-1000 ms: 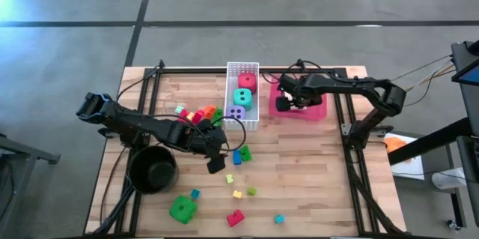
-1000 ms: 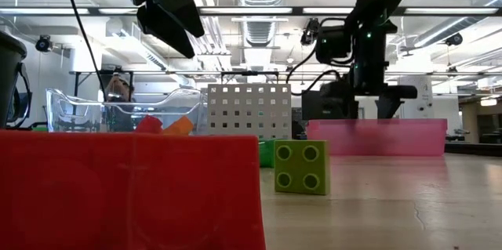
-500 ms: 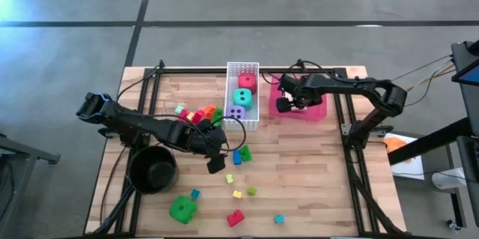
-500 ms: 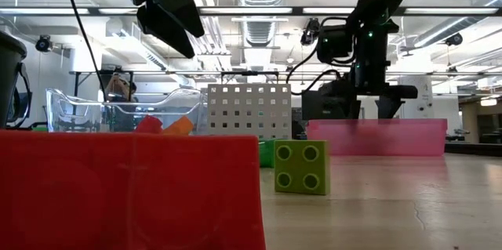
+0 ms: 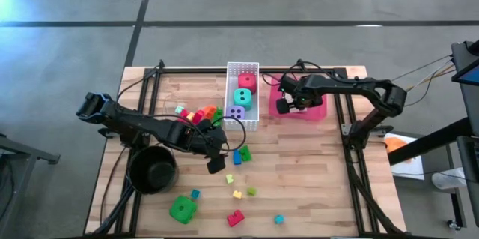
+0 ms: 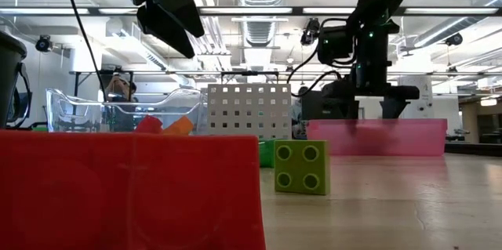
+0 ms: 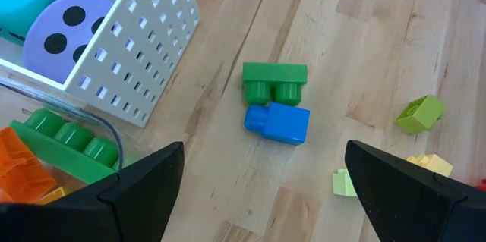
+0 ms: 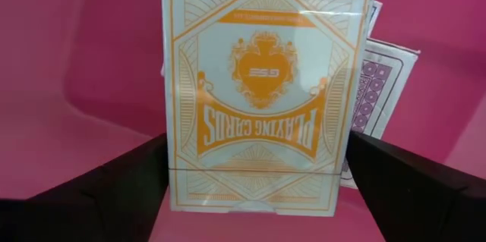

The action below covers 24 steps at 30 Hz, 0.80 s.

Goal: Pick & Place Toys
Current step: Put the yellow deck of cards into the red bin, then put the light blue game piece into the transparent bin

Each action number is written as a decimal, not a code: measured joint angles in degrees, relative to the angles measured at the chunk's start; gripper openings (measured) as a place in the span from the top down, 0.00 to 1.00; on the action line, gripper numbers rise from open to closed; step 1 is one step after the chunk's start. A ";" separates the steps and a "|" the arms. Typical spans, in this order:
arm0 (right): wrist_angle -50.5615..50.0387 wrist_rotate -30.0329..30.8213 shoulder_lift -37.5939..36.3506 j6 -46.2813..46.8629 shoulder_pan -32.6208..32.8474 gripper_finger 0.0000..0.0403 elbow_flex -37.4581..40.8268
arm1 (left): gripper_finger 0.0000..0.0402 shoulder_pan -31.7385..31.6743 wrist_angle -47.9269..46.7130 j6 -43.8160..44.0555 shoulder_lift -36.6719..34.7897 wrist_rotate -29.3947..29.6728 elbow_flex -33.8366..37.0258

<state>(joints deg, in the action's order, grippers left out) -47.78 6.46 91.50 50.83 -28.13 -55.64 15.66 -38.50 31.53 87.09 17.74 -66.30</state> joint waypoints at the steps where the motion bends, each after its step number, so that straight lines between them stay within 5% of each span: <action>1: -0.02 0.03 0.00 -0.05 -0.01 0.07 0.00 | 0.09 0.00 0.00 0.00 0.00 0.00 0.00; 24: -7.24 0.26 -1.53 -3.14 0.16 0.07 -5.37 | 0.09 0.00 0.00 0.00 0.00 0.01 0.00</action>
<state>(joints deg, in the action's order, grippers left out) -55.01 6.72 89.97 47.69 -27.97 -61.01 15.66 -38.50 31.53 87.09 17.74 -66.30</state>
